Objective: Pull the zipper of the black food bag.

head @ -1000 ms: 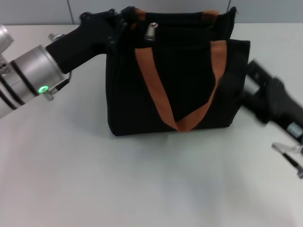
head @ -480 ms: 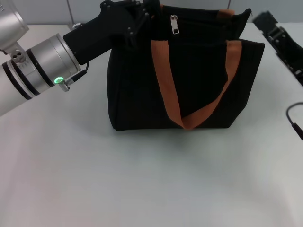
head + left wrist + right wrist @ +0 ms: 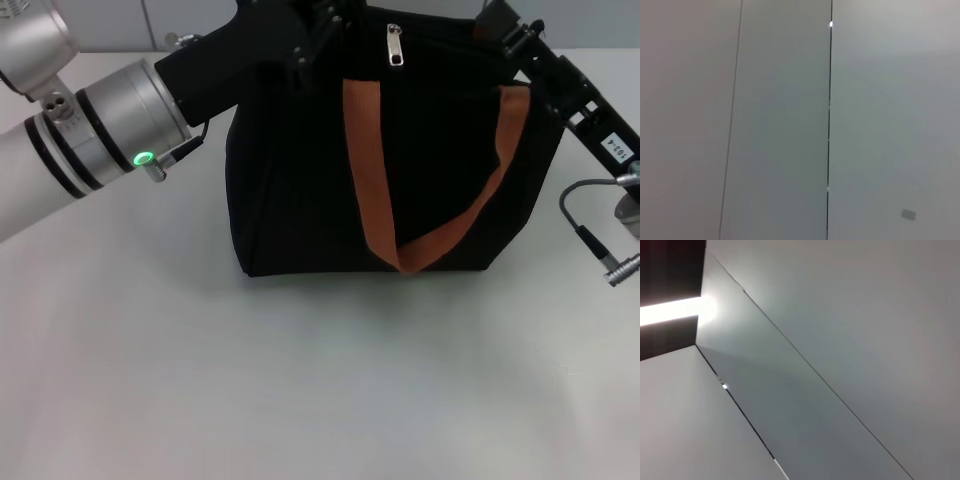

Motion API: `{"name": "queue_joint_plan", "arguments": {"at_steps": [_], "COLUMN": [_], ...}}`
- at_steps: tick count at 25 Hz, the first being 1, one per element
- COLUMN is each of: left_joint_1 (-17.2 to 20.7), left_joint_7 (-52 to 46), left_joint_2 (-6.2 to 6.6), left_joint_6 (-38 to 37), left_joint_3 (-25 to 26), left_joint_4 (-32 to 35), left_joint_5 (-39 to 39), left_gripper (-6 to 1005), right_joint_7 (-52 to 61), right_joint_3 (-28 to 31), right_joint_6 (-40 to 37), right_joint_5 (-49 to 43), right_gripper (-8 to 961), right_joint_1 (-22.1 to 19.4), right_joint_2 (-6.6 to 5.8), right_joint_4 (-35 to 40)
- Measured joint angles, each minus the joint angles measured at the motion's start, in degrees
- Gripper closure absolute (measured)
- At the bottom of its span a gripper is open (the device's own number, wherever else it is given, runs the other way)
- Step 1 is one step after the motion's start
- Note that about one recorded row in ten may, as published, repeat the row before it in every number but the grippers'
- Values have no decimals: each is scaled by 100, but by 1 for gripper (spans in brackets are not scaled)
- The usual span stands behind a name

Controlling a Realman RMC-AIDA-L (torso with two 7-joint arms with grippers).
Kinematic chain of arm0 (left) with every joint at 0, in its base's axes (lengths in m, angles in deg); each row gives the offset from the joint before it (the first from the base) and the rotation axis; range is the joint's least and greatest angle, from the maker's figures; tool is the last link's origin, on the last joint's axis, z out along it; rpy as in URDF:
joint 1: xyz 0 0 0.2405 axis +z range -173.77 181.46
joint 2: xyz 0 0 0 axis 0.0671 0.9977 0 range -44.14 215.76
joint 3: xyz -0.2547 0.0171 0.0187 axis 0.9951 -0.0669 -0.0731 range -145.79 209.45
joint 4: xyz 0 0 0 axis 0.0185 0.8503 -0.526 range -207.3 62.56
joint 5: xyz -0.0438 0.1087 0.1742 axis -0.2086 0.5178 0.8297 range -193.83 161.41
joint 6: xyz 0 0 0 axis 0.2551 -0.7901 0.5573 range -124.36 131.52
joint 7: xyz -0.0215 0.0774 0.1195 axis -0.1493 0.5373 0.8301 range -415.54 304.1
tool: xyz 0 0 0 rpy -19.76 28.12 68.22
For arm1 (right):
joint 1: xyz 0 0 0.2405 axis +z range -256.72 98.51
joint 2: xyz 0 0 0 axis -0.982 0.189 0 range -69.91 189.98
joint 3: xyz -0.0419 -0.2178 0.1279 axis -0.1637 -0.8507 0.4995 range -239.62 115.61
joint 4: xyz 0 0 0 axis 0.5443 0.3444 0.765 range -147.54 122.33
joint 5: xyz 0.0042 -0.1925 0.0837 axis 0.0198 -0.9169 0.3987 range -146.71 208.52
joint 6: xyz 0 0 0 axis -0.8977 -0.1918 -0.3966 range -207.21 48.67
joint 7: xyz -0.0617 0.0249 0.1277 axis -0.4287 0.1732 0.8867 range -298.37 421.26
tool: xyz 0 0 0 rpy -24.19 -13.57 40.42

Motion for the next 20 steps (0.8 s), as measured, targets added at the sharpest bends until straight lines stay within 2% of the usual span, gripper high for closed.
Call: {"name": "queue_joint_plan", "arguments": {"at_steps": [4, 15, 20], "left_joint_1": [-67, -213, -238], "left_joint_7": [5, 93, 139], "left_joint_2": [0, 0, 0], "left_joint_6": [15, 52, 63], "left_joint_3": [0, 0, 0], "left_joint_4": [-2, -88, -89], "left_joint_5": [0, -3, -3], "left_gripper": [954, 948, 945], "right_joint_7": [-1, 17, 11], "right_joint_3": [-11, -16, -12], "right_joint_6": [107, 750, 818], "right_joint_5": [-34, -240, -257], "right_gripper": [357, 541, 541], "right_joint_1": [91, 390, 481], "right_joint_2": [5, 7, 14], "right_joint_4": [-149, -270, -276]}}
